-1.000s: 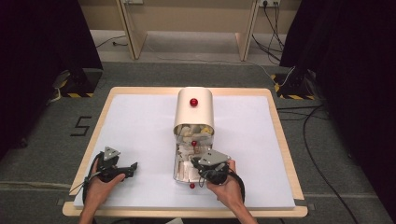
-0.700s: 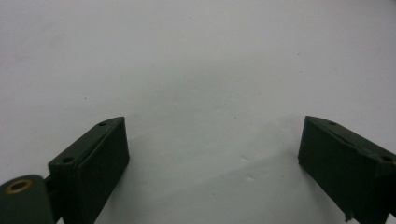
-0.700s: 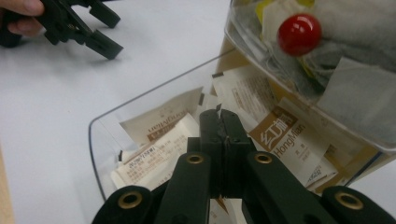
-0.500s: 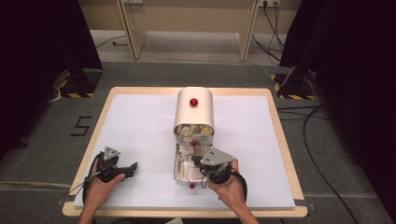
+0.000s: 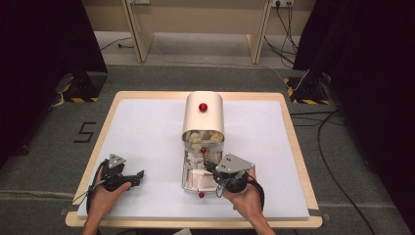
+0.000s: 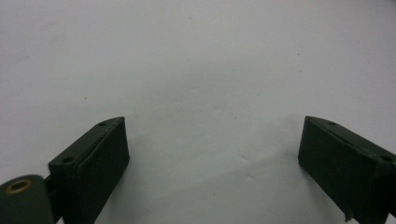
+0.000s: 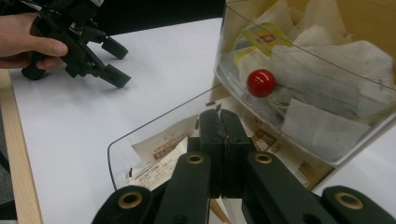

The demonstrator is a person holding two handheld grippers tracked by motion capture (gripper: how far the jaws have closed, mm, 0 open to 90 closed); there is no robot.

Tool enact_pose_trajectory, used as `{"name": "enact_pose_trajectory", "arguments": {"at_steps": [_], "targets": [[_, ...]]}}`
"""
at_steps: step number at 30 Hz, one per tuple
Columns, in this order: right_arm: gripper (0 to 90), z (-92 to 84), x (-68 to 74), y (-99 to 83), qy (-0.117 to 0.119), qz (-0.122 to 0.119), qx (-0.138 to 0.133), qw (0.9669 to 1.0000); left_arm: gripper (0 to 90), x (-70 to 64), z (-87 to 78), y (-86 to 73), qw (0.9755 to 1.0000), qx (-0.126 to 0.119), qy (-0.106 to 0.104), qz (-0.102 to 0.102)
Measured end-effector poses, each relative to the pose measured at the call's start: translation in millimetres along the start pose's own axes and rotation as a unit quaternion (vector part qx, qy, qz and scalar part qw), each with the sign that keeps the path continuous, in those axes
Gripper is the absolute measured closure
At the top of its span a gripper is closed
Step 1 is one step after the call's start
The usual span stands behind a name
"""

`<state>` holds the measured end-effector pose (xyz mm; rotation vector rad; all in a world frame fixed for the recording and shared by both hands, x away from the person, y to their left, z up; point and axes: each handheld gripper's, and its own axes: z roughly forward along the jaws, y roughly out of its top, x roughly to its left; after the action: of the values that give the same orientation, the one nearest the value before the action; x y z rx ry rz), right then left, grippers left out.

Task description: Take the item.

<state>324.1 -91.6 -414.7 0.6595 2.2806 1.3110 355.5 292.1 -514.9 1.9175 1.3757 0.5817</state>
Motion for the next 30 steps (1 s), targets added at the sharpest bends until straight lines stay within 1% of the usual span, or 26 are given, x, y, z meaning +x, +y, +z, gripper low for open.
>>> {"name": "enact_pose_trajectory", "arguments": {"at_steps": [4,5,7,11,13,14,16,20,30], "targets": [[90.0,-7.0,-3.1,-3.2,-0.001,0.005,-0.002,1.0,7.9,0.0,0.0,0.0,1.0,0.0,0.0,0.0],[90.0,-10.4,-3.9,-4.2,-0.002,0.01,-0.005,0.9999,7.9,0.0,0.0,0.0,1.0,0.0,0.0,0.0],[90.0,-16.1,-4.8,-4.8,-0.005,0.01,-0.007,0.9999,8.0,0.1,0.0,0.0,1.0,0.0,-0.001,0.0],[90.0,-28.7,-10.0,-5.1,-0.018,0.013,-0.016,0.9996,8.0,0.1,0.0,0.0,1.0,0.0,-0.001,-0.001],[90.0,-36.5,-16.2,-5.9,-0.027,0.018,-0.019,0.9993,8.0,0.1,0.0,0.0,1.0,0.0,-0.001,-0.001],[90.0,-36.5,-16.2,-5.9,-0.027,0.018,-0.019,0.9993,8.0,0.1,0.0,0.0,1.0,-0.001,-0.001,-0.001],[90.0,-41.1,-21.0,-7.4,-0.036,0.02,-0.021,0.9989,8.0,0.1,0.0,0.0,1.0,0.0,-0.001,-0.001],[90.0,-48.5,-30.4,-13.4,-0.051,0.033,-0.02,0.998,8.0,0.2,0.0,0.0,1.0,0.0,-0.001,-0.001],[90.0,-58.7,-46.7,-22.8,-0.076,0.047,-0.017,0.9958,8.0,0.1,0.0,0.0,1.0,-0.001,-0.001,-0.001]]}}
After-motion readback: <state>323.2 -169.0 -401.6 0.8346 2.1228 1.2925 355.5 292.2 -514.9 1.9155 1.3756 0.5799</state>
